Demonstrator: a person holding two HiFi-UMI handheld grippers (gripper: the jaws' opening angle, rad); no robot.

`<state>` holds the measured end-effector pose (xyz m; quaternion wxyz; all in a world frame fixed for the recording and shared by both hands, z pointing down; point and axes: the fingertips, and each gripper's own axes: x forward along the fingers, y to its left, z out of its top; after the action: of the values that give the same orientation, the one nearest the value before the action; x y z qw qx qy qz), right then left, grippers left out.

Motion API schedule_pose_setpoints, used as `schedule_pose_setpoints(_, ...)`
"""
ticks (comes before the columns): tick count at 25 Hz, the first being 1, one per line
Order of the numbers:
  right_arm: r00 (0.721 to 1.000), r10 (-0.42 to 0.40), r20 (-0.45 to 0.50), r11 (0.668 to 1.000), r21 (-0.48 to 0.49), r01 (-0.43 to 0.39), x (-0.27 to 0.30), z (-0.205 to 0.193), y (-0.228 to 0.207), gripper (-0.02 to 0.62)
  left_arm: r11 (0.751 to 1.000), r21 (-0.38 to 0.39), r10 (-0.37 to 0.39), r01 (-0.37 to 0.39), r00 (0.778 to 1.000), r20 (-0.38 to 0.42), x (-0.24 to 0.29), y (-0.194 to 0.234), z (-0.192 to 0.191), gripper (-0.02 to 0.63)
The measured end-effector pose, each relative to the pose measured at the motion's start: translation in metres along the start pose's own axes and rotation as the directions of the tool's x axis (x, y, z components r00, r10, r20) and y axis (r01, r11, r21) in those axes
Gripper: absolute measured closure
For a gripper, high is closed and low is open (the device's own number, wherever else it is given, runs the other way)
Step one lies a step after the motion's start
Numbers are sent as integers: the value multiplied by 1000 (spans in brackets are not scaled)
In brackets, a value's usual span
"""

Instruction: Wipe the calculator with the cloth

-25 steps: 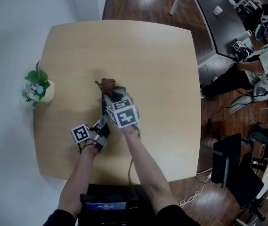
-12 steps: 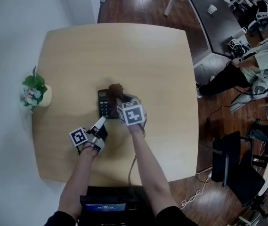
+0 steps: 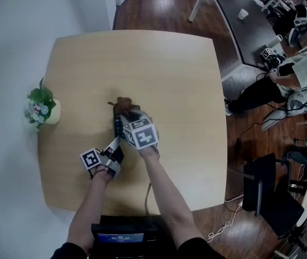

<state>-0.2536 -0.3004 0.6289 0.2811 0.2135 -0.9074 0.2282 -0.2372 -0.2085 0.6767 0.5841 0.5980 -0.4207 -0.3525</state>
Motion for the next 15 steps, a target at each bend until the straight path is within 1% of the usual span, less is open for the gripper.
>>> schedule_pose_setpoints(1, 999, 29, -25, 999, -29, -30, 10, -2, 11, 515, 1000, 1, -2, 2, 1000, 0, 0, 0, 0, 606)
schedule_pose_setpoints(2, 998, 39, -50, 998, -46, -42, 18, -6, 14, 515, 1000, 2, -2, 2, 1000, 1, 0, 1, -1, 606)
schedule_pose_setpoints(3, 997, 33, -70, 998, -50, -36, 21, -12, 9, 515, 1000, 2, 2, -2, 1000, 1, 0, 2, -1, 606)
schedule_pose_setpoints(5, 997, -12, -82, 1000, -18, 11, 14, -22, -14, 515, 1000, 3, 13, -13, 1000, -2, -1, 6, -1, 606)
schedule_pose_setpoints(8, 989, -117, -85, 991, 51, 122, -13, -37, -63, 515, 1000, 8, 4, -4, 1000, -1, -2, 8, 1, 606)
schedule_pose_setpoints(11, 961, -246, -125, 965, 62, 255, -44, -56, -108, 515, 1000, -6, -22, 23, 1000, 9, -1, 4, 1, 606)
schedule_pose_setpoints(12, 952, -276, -131, 957, 55, 285, -53, -59, -117, 515, 999, -11, -30, 30, 999, 12, -1, 3, 0, 604)
schedule_pose_setpoints(13, 950, -287, -123, 955, 40, 294, -59, -57, -120, 515, 999, -14, -31, 31, 999, 14, -3, 2, 0, 604)
schedule_pose_setpoints(14, 955, -278, -102, 960, 12, 281, -62, -50, -115, 515, 1000, -8, -23, 23, 1000, 15, -7, 2, 1, 604)
schedule_pose_setpoints(15, 965, -251, -72, 968, -34, 249, -61, -39, -104, 515, 1000, 7, -10, 10, 1000, 14, -13, 2, 2, 606)
